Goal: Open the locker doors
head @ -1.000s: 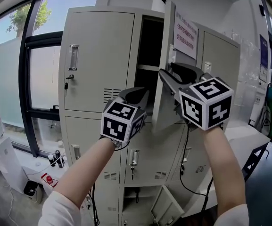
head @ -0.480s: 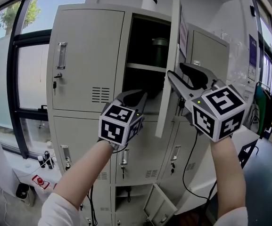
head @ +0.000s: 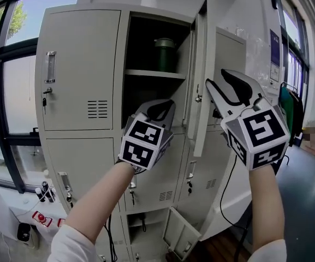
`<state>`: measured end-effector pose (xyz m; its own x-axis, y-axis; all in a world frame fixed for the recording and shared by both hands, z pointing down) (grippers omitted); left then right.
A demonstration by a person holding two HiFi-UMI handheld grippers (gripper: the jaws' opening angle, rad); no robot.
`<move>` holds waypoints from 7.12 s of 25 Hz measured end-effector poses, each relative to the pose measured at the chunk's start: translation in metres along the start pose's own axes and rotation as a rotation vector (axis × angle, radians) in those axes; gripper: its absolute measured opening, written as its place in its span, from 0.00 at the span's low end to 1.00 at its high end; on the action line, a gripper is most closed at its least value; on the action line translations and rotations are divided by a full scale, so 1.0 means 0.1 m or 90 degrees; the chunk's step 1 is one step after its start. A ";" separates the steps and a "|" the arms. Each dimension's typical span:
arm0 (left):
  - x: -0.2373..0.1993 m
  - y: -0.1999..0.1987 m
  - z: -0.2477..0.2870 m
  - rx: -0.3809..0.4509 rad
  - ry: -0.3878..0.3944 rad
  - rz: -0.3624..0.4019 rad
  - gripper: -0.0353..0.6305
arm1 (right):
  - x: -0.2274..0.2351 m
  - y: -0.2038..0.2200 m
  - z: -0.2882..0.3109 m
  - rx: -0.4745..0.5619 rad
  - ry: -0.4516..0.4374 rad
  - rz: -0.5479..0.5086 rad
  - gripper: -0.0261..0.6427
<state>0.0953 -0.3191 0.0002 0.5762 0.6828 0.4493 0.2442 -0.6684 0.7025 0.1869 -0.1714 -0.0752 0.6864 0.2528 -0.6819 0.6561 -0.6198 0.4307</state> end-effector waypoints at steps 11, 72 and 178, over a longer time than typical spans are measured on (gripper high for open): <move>0.45 0.07 0.20 0.016 0.044 -0.033 0.08 | 0.35 0.29 -0.40 -0.098 0.096 -0.131 0.17; -0.46 1.07 -3.94 -0.228 -0.440 0.005 0.08 | -4.63 0.98 -0.11 0.006 -0.348 0.562 0.17; 1.26 0.82 -3.95 -0.277 -0.415 -0.077 0.08 | -3.52 1.08 -1.97 -0.114 -0.217 0.513 0.09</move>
<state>-0.1200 -0.1718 0.3321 0.9388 0.3426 0.0361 0.0856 -0.3336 0.9388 0.0780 -0.1811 0.3282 0.8487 -0.4617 -0.2579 0.0726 -0.3813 0.9216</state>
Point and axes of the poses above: the fingertips, and each gripper's own axes: z forward along the fingers, x to its right, y out of its underside, the point moved 7 cm from there along -z, backward along the fingers, and after that the axes turned 11 degrees about x, right-handed, at the moved point
